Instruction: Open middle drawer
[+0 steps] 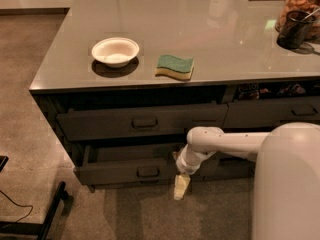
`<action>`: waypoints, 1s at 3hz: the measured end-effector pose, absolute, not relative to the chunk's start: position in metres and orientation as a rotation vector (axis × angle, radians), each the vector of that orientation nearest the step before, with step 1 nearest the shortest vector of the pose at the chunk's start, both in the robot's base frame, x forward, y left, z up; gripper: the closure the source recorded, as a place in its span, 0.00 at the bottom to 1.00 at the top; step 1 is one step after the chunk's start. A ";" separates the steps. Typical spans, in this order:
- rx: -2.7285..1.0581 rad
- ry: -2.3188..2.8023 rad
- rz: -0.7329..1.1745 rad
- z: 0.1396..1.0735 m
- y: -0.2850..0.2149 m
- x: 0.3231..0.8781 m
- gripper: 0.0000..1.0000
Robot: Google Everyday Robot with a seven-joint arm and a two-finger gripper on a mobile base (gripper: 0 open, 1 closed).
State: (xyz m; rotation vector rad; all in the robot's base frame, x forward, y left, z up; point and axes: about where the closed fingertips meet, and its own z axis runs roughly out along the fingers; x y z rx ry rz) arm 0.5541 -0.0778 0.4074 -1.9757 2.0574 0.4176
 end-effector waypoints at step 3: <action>-2.073 2.141 0.592 0.424 -0.083 0.503 0.00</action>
Offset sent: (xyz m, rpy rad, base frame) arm -0.0788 -0.0078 0.0080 -0.0523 0.2861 0.0054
